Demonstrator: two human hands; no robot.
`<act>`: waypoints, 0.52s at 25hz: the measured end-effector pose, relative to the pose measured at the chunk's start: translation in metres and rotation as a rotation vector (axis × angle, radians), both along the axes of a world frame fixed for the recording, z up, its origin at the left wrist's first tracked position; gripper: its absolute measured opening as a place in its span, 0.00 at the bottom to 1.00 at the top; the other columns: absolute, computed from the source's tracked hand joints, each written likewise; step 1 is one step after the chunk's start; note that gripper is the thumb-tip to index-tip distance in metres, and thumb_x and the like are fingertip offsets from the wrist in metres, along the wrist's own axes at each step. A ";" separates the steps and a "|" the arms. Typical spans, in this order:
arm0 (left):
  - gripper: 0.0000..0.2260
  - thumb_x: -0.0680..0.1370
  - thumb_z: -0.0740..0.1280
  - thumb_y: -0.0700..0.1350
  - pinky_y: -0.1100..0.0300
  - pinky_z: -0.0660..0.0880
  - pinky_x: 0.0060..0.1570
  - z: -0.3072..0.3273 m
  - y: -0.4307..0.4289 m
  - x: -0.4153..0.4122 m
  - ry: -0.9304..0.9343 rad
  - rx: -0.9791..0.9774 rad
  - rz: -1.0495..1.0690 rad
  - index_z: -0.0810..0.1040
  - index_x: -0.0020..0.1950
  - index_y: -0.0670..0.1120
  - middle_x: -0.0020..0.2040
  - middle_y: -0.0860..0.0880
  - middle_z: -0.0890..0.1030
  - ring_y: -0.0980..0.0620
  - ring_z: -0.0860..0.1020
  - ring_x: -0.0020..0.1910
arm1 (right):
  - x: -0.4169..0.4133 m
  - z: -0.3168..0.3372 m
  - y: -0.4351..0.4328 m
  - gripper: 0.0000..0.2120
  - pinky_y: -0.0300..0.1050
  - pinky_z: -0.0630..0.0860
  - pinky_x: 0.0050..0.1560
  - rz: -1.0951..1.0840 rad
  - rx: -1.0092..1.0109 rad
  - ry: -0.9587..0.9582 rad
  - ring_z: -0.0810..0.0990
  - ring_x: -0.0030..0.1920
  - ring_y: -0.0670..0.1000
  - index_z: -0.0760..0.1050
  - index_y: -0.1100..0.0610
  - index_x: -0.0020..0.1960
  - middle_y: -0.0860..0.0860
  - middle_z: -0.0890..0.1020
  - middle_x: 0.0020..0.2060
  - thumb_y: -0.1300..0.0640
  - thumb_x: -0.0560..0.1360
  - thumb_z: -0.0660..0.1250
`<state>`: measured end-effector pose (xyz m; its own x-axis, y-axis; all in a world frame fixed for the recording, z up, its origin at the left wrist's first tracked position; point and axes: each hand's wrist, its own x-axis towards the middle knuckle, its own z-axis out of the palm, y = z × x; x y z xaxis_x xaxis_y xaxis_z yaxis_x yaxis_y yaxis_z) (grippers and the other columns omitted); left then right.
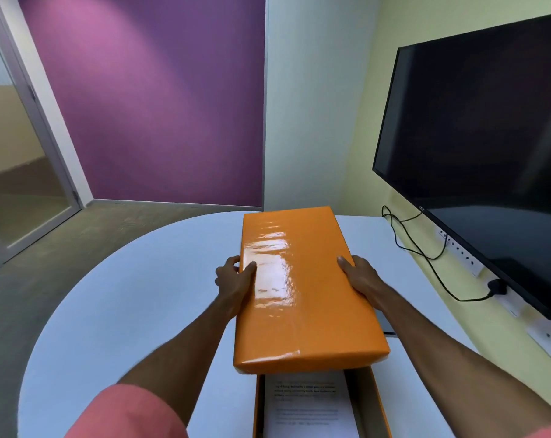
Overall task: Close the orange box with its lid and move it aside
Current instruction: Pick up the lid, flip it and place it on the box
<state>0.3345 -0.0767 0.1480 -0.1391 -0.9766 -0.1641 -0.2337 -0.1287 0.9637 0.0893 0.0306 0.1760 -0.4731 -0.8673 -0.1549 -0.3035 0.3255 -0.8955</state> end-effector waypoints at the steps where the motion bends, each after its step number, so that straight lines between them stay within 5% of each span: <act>1: 0.28 0.72 0.68 0.59 0.39 0.74 0.62 -0.007 0.001 -0.002 -0.023 -0.005 -0.021 0.68 0.69 0.50 0.69 0.42 0.72 0.39 0.74 0.64 | 0.001 -0.006 0.006 0.26 0.54 0.71 0.65 0.006 -0.003 0.001 0.73 0.65 0.58 0.60 0.59 0.74 0.51 0.72 0.63 0.46 0.81 0.56; 3: 0.29 0.71 0.67 0.60 0.39 0.73 0.63 -0.017 0.009 -0.004 -0.074 -0.021 -0.084 0.65 0.68 0.50 0.69 0.43 0.71 0.40 0.73 0.65 | 0.000 -0.020 0.015 0.28 0.58 0.67 0.70 0.018 -0.027 0.025 0.69 0.70 0.58 0.52 0.56 0.77 0.54 0.67 0.72 0.48 0.81 0.54; 7: 0.25 0.79 0.62 0.53 0.42 0.72 0.65 -0.035 0.030 -0.008 -0.139 -0.069 -0.224 0.58 0.72 0.45 0.71 0.43 0.70 0.42 0.74 0.65 | -0.004 -0.052 0.034 0.24 0.58 0.69 0.69 0.030 -0.019 -0.016 0.72 0.68 0.57 0.57 0.54 0.76 0.55 0.69 0.71 0.49 0.82 0.54; 10: 0.33 0.78 0.59 0.60 0.40 0.66 0.70 -0.066 0.039 -0.009 -0.220 -0.071 -0.300 0.50 0.77 0.50 0.77 0.46 0.63 0.41 0.68 0.72 | -0.003 -0.075 0.049 0.25 0.57 0.68 0.70 0.027 0.023 -0.043 0.70 0.69 0.57 0.55 0.54 0.76 0.55 0.69 0.71 0.50 0.82 0.54; 13: 0.34 0.74 0.57 0.65 0.41 0.72 0.66 -0.089 0.050 -0.007 -0.238 -0.031 -0.339 0.55 0.76 0.50 0.73 0.46 0.69 0.42 0.73 0.67 | -0.001 -0.097 0.061 0.24 0.54 0.68 0.70 0.010 0.066 -0.071 0.70 0.69 0.56 0.56 0.55 0.76 0.54 0.69 0.71 0.51 0.82 0.54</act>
